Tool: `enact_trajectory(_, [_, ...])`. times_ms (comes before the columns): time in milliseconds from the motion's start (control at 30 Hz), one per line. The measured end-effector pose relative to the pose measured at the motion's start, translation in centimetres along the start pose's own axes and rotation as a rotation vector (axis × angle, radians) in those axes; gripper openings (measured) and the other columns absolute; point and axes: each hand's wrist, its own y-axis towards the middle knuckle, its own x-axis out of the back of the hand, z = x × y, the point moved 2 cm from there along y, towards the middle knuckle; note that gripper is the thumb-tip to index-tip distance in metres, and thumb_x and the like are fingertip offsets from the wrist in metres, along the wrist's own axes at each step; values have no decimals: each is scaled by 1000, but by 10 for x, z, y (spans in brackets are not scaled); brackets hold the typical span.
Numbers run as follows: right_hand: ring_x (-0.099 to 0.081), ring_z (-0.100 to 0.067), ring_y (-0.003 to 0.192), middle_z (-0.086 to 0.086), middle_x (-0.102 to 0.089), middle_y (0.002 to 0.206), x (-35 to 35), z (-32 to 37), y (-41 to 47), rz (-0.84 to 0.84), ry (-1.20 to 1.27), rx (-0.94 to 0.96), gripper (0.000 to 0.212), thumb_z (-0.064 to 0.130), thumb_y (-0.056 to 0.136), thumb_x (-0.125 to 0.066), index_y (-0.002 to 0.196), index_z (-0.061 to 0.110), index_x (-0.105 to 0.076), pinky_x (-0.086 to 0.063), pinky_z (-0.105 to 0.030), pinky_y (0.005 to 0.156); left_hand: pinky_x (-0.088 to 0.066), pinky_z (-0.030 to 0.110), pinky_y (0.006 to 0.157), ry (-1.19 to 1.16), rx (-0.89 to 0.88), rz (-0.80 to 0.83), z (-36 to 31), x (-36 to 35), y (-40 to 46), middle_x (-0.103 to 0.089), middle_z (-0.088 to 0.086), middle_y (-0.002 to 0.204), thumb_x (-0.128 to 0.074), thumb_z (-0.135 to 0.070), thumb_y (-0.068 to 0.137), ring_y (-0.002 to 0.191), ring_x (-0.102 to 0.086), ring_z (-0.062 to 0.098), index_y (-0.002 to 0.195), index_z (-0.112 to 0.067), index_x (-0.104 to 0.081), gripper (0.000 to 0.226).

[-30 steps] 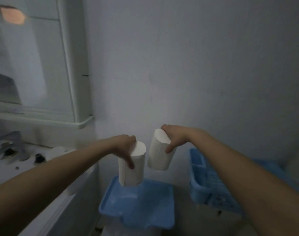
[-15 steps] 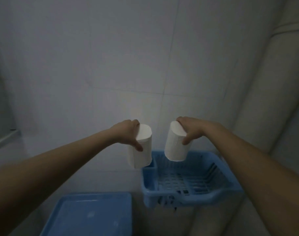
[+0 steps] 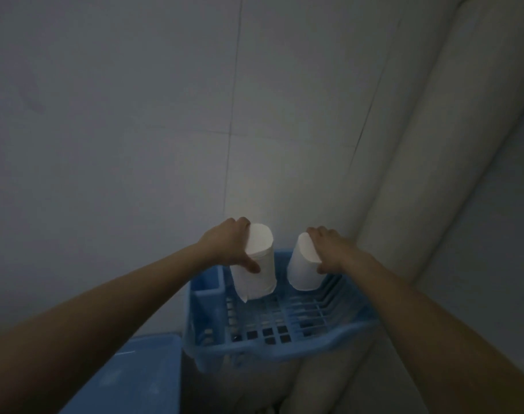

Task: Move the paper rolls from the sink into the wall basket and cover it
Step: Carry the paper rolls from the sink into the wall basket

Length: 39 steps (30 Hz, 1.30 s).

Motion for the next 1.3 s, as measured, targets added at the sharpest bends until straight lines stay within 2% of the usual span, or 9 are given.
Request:
enact_trajectory(300, [-34, -34, 134, -15, -29, 150, -56, -18, 35, 64, -45, 0, 95, 15, 81, -71, 152, 9, -8, -40, -42, 105, -48, 37, 87, 12, 21, 63, -1, -46, 34, -50, 7, 125, -83, -57, 51, 109, -54, 26, 135, -18, -34, 105])
enact_trajectory(400, [-33, -35, 136, -15, -29, 149, -66, -22, 43, 74, -72, 9, 92, 11, 82, -69, 152, 9, -9, -40, -44, 106, -47, 37, 83, 21, 30, 71, 0, -57, 43, -50, 7, 122, -83, -58, 50, 106, -55, 26, 132, -18, -35, 103])
enact_trajectory(633, [-33, -37, 136, -17, -29, 150, -69, -36, 58, 127, -83, 8, 91, 10, 85, -66, 153, 9, -5, -38, -46, 106, -44, 34, 78, 9, 48, 57, -7, -78, 62, -49, 9, 125, -83, -56, 51, 109, -55, 29, 133, -17, -34, 104])
enact_trajectory(1033, [-27, -35, 141, -16, -23, 155, -71, -32, 70, 163, -47, 23, 85, 8, 90, -61, 153, 8, -4, -32, -44, 111, -48, 43, 89, 37, 88, 134, -27, -109, 83, -47, 12, 127, -83, -51, 56, 114, -51, 32, 131, -14, -37, 96])
enact_trajectory(1300, [-29, -35, 139, -17, -25, 153, -75, -31, 70, 114, -57, 16, 84, 8, 89, -60, 153, 7, -6, -33, -44, 109, -46, 44, 93, -8, 96, 159, -33, -116, 92, -43, 13, 132, -84, -48, 56, 120, -48, 34, 137, -17, -34, 100])
